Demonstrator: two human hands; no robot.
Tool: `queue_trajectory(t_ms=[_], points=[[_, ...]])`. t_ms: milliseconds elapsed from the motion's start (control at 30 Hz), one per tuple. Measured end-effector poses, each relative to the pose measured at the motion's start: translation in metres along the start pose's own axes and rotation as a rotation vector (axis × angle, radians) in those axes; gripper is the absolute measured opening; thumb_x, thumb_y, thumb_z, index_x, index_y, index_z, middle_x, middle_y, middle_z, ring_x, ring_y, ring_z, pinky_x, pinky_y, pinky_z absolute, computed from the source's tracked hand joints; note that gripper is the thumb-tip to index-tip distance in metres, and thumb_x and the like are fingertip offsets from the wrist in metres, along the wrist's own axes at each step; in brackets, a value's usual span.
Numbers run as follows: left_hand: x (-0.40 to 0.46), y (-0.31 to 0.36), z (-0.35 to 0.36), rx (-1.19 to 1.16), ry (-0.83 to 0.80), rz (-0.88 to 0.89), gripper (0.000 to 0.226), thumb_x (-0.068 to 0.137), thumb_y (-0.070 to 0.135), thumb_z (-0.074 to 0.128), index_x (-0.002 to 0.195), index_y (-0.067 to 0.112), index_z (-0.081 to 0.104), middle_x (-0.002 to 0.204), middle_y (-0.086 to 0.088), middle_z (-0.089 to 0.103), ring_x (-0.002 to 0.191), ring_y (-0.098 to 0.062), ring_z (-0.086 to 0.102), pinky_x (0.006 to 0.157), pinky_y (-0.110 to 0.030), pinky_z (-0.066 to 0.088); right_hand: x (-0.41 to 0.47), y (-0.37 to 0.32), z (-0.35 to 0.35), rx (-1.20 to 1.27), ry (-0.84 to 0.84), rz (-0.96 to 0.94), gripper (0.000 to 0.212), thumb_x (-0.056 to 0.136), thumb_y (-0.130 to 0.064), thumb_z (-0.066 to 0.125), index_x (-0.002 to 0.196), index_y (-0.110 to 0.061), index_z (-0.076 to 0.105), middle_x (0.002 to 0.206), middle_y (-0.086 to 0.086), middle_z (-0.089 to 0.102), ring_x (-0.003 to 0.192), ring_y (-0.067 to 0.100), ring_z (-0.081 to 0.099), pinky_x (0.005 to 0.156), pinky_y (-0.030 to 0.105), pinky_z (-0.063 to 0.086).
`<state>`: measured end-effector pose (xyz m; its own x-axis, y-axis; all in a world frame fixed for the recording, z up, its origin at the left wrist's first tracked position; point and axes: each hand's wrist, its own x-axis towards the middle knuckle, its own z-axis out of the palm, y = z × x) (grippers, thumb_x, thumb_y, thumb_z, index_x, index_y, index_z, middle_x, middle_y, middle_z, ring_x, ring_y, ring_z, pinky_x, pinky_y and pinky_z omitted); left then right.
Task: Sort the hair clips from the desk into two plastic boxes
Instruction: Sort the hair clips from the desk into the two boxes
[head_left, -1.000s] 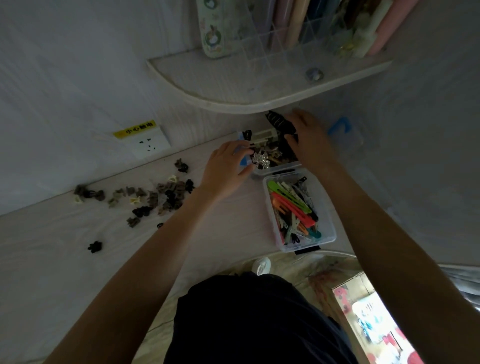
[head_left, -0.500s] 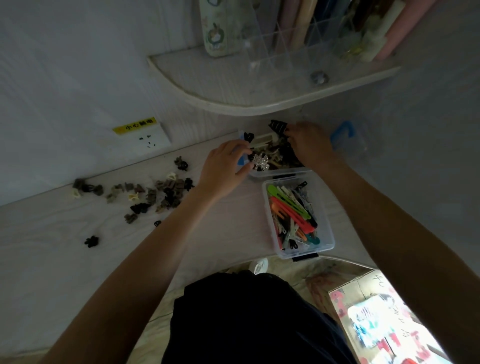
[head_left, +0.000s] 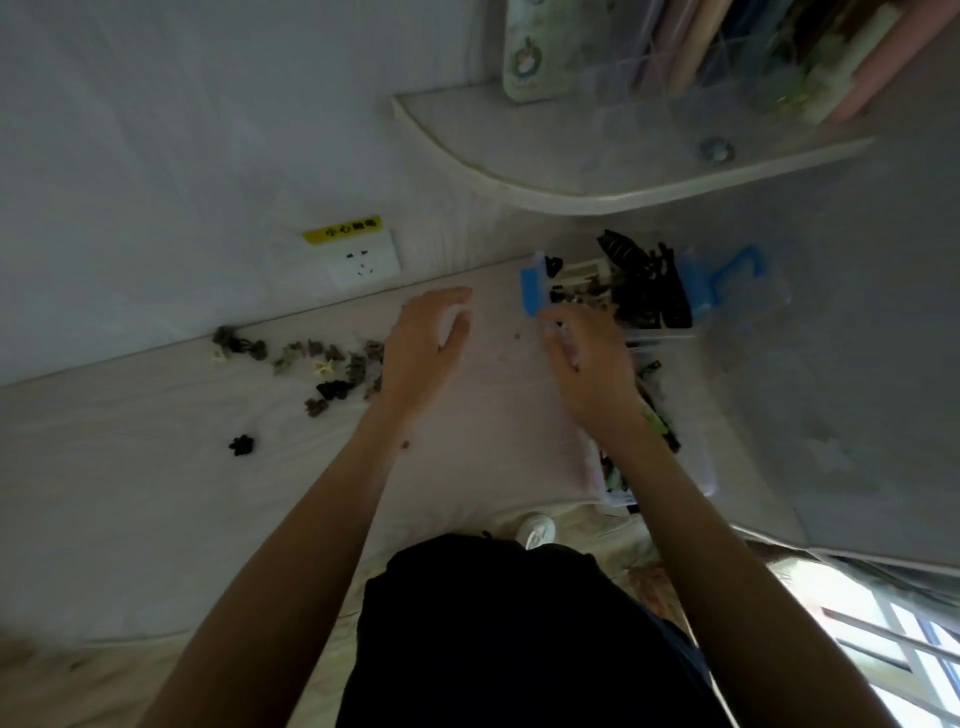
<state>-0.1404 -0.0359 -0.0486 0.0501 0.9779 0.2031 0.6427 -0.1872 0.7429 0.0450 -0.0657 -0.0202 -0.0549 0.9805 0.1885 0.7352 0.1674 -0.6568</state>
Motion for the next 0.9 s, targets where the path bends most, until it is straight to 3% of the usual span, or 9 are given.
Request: queue_trajectory(t_ms=[100, 167, 267, 333, 400, 533, 667, 800, 900], points=[[-0.036, -0.048, -0.037, 0.138, 0.06, -0.197, 0.029, 0.089, 0.023, 0.056, 0.117, 0.017, 0.058, 0.119, -0.003, 0.062, 0.109, -0.021, 0.054, 0.095, -0.027, 0.038, -0.011, -0.024, 0.052, -0.036, -0.282, -0.06, 0.031, 0.089, -0.013, 0.052, 0.12, -0.013, 0.055, 0.126, 0.008, 0.055, 0.116, 0.024, 0.048, 0.1, 0.034, 0.041], [-0.055, -0.084, -0.06, 0.306, 0.028, -0.245, 0.044, 0.082, 0.035, 0.058, 0.12, 0.014, 0.055, 0.123, -0.007, 0.059, 0.115, -0.028, 0.052, 0.1, -0.037, 0.037, -0.014, -0.031, 0.086, -0.13, -0.49, 0.035, 0.053, 0.089, -0.018, 0.053, 0.138, -0.017, 0.035, 0.148, 0.01, 0.03, 0.133, 0.029, 0.027, 0.11, 0.041, 0.03], [-0.075, -0.119, -0.083, 0.385, -0.127, -0.369, 0.077, 0.073, 0.043, 0.071, 0.138, 0.017, 0.038, 0.143, -0.009, 0.041, 0.131, -0.03, 0.036, 0.109, -0.041, 0.028, -0.005, -0.033, 0.122, -0.199, -0.597, 0.197, 0.082, 0.085, -0.03, 0.061, 0.147, -0.027, 0.008, 0.156, 0.01, 0.001, 0.139, 0.034, 0.01, 0.113, 0.046, 0.024], [-0.082, -0.127, -0.086, 0.328, -0.211, -0.512, 0.091, 0.071, 0.045, 0.074, 0.143, 0.023, 0.025, 0.147, -0.009, 0.029, 0.133, -0.03, 0.03, 0.109, -0.043, 0.03, 0.006, -0.036, 0.135, -0.099, -0.602, 0.312, 0.099, 0.077, -0.037, 0.071, 0.147, -0.025, 0.002, 0.154, 0.014, 0.005, 0.137, 0.034, 0.013, 0.112, 0.045, 0.021], [-0.084, -0.131, -0.084, 0.22, -0.233, -0.584, 0.088, 0.072, 0.043, 0.074, 0.143, 0.023, 0.026, 0.142, -0.011, 0.029, 0.127, -0.03, 0.038, 0.103, -0.039, 0.039, 0.014, -0.045, 0.149, -0.029, -0.596, 0.335, 0.107, 0.07, -0.036, 0.078, 0.147, -0.023, 0.004, 0.145, 0.017, 0.018, 0.13, 0.033, 0.024, 0.108, 0.042, 0.026], [-0.075, -0.127, -0.071, 0.1, -0.218, -0.577, 0.077, 0.072, 0.037, 0.075, 0.136, 0.017, 0.036, 0.134, -0.01, 0.037, 0.118, -0.025, 0.047, 0.096, -0.03, 0.041, 0.015, -0.066, 0.173, -0.086, -0.583, 0.255, 0.099, 0.067, -0.031, 0.081, 0.143, -0.017, 0.018, 0.134, 0.019, 0.028, 0.118, 0.036, 0.036, 0.094, 0.043, 0.043], [-0.054, -0.122, -0.062, 0.164, -0.226, -0.476, 0.066, 0.07, 0.033, 0.076, 0.126, 0.015, 0.045, 0.126, -0.012, 0.046, 0.111, -0.028, 0.051, 0.093, -0.033, 0.043, 0.016, -0.072, 0.182, -0.101, -0.513, 0.226, 0.069, 0.069, -0.028, 0.078, 0.124, -0.015, 0.038, 0.123, 0.017, 0.037, 0.103, 0.035, 0.048, 0.083, 0.043, 0.05], [-0.043, -0.119, -0.059, 0.208, -0.325, -0.374, 0.056, 0.071, 0.026, 0.075, 0.121, 0.018, 0.05, 0.12, -0.007, 0.057, 0.106, -0.027, 0.056, 0.089, -0.033, 0.042, 0.013, -0.069, 0.185, -0.109, -0.489, 0.188, 0.046, 0.079, -0.021, 0.068, 0.118, -0.018, 0.045, 0.12, 0.015, 0.04, 0.094, 0.033, 0.055, 0.079, 0.044, 0.052], [-0.041, -0.121, -0.057, 0.207, -0.307, -0.377, 0.049, 0.075, 0.026, 0.071, 0.119, 0.019, 0.052, 0.117, -0.004, 0.062, 0.103, -0.025, 0.059, 0.087, -0.031, 0.042, 0.01, -0.066, 0.184, -0.059, -0.43, 0.181, 0.036, 0.082, -0.019, 0.067, 0.114, -0.017, 0.051, 0.121, 0.013, 0.043, 0.095, 0.03, 0.055, 0.081, 0.035, 0.049]])
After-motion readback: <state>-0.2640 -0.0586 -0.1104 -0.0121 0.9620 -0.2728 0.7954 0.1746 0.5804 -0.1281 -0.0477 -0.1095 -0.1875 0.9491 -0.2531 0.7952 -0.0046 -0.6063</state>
